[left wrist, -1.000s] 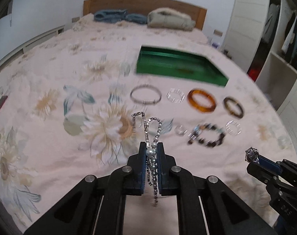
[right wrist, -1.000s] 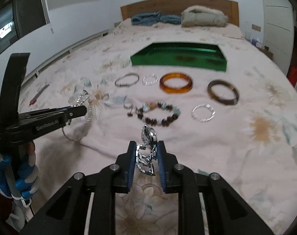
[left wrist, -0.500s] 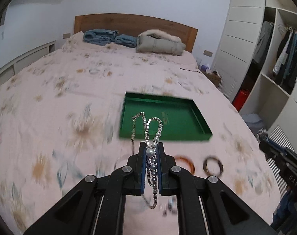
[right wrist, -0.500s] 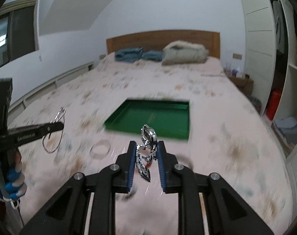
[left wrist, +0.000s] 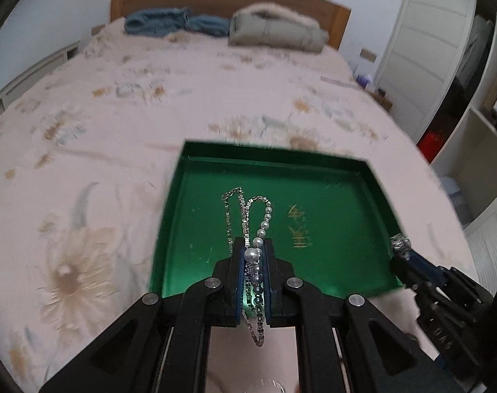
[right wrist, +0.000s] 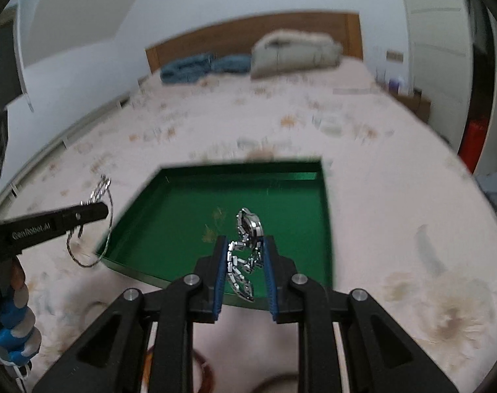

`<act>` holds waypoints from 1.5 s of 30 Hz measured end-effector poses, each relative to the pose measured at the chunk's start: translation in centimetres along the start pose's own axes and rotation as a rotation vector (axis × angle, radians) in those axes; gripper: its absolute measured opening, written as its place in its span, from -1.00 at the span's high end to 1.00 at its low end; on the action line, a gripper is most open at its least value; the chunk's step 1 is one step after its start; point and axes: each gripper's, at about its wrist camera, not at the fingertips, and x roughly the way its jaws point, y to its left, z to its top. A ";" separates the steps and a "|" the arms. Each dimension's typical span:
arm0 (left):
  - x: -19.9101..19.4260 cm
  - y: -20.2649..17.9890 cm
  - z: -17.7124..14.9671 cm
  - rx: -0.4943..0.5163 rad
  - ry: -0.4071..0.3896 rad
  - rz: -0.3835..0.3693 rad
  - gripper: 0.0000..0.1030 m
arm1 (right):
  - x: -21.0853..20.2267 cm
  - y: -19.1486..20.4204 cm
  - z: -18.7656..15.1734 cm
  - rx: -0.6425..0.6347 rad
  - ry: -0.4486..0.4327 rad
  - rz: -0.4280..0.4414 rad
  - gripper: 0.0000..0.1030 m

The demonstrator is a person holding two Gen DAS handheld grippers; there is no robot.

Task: Organize jewelry
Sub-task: 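Carry necklace and brooch into the green tray and open both grippers, then withdraw both grippers from the tray back toward the remaining jewelry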

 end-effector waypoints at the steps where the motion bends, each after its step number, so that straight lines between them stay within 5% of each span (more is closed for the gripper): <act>1: 1.1 0.0 -0.1 0.004 0.013 0.007 0.82 | 1.6 -0.1 -0.2 -0.002 0.029 0.002 0.62; 6: 5.3 1.0 -0.5 0.008 0.068 0.053 0.82 | 6.5 -0.2 -0.9 -0.052 0.143 -0.029 0.62; 12: 7.0 2.1 -1.1 0.015 0.101 0.082 0.81 | 8.1 -0.3 -0.7 -0.088 0.175 -0.063 0.59; 18: 4.3 2.8 -0.4 0.006 0.075 0.037 0.23 | 7.0 -1.0 0.0 -0.065 0.179 -0.083 0.31; 21: 0.6 2.8 0.3 0.010 0.023 0.035 0.07 | 4.0 -1.3 0.7 -0.046 0.133 -0.076 0.27; 31: -16.7 3.5 -0.2 0.015 -0.201 0.080 0.07 | -11.8 -0.9 1.9 -0.032 -0.044 -0.070 0.26; 45: -32.1 3.6 -9.4 0.091 -0.290 0.084 0.06 | -31.9 1.5 -3.9 -0.050 -0.200 -0.088 0.26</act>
